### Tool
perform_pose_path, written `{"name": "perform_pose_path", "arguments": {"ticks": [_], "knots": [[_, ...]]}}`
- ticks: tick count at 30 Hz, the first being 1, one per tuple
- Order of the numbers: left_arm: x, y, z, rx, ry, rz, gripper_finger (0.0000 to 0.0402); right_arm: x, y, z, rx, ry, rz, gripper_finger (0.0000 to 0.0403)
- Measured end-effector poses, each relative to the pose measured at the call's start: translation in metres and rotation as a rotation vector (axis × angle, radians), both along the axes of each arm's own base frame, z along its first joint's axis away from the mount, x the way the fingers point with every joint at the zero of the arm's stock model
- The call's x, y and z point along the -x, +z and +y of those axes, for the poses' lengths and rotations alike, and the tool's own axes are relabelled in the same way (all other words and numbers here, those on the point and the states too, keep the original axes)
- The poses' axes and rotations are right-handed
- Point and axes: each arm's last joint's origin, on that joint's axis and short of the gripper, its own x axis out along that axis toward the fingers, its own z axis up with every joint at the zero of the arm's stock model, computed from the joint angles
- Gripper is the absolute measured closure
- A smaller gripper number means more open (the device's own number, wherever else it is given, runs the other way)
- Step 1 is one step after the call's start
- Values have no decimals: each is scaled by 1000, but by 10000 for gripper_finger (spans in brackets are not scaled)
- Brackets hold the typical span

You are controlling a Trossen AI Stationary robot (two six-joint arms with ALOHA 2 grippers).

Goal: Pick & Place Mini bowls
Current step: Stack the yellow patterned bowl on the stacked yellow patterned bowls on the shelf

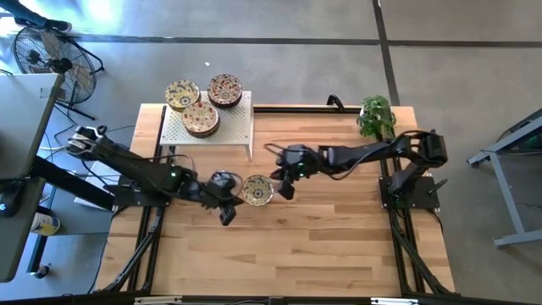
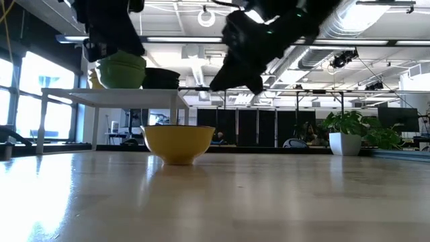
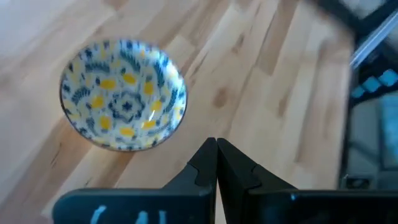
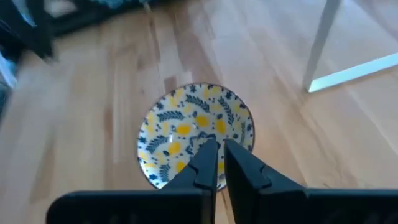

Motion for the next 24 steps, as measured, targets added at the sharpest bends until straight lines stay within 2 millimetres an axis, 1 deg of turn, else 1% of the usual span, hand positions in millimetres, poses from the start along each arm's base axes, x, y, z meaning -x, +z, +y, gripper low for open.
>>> {"name": "perform_pose_path", "arguments": {"ticks": [2, 5, 8, 11, 14, 19, 22, 24], "knots": [[-10, -4, -4, -35, -25, 50, 402, 15, -3, -2, -21, -12, -56, 386], [-26, -3, -10, -71, -65, 60, 402, 40, -6, -5, -28, -31, -108, 399], [-42, -2, -17, -97, -136, 73, 401, 65, -7, -5, -22, -43, -140, 397], [-58, -4, -19, -110, -173, 98, 395, 88, -8, -4, -4, -66, -160, 395], [-69, -3, -15, -92, -180, 155, 380, 107, -13, -3, 6, -88, -160, 401], [-88, 6, -9, -100, -179, 211, 339, 128, -20, -1, -20, -104, -168, 399], [-92, 12, -7, -142, -199, 250, 308, 135, -23, 0, -32, -111, -174, 401], [-96, 16, -8, -175, -206, 243, 287, 139, -26, 0, -33, -112, -163, 402]]}}
